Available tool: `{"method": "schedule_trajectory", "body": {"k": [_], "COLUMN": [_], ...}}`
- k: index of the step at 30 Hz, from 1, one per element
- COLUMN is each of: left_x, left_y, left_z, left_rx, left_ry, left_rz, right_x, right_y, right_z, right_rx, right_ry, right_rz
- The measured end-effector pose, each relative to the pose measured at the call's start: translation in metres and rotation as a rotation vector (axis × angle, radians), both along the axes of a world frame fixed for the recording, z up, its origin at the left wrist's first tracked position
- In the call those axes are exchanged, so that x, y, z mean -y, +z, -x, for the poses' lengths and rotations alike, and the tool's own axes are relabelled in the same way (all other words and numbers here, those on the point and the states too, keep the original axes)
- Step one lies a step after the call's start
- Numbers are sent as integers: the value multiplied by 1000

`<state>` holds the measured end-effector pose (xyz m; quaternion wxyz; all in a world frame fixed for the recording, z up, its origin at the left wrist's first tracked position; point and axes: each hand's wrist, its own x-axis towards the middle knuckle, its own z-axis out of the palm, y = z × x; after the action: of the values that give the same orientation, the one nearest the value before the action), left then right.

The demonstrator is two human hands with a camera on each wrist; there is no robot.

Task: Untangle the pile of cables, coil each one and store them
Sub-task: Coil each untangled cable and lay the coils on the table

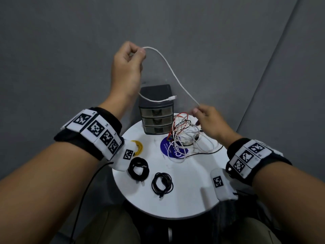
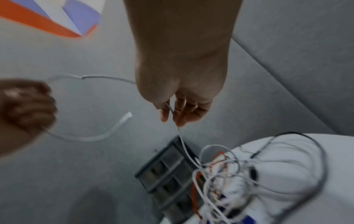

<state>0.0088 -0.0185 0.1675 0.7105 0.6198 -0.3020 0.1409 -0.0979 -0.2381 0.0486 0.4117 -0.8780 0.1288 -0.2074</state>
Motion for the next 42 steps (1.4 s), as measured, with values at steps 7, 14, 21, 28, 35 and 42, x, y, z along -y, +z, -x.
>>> {"method": "schedule_trajectory", "body": {"k": [7,14,21,28,35,42], "left_x": [-1,21,34,27,17,-2], "left_y": [-14,-34,-42,-30,-13,0], "left_z": [-6,15,27,28,34,39], "left_rx": [-93,-126,-83,-61,-57,-80], "left_ry": [66,-294,-305,-264,-242,-185], "left_rz": [-174,-646,-695,-617,-467,-401], "right_x": [-10,-39,-44,-35,-36,-41], "right_y": [71,115,128,67,24,53], "right_z": [2,15,24,28,30,46], "right_rx": [444,598,588,-1,-118,-112], "right_ry": [-28,182,225,132,136,417], "right_rz": [-179,-327,-339,-281,-108,-192]}}
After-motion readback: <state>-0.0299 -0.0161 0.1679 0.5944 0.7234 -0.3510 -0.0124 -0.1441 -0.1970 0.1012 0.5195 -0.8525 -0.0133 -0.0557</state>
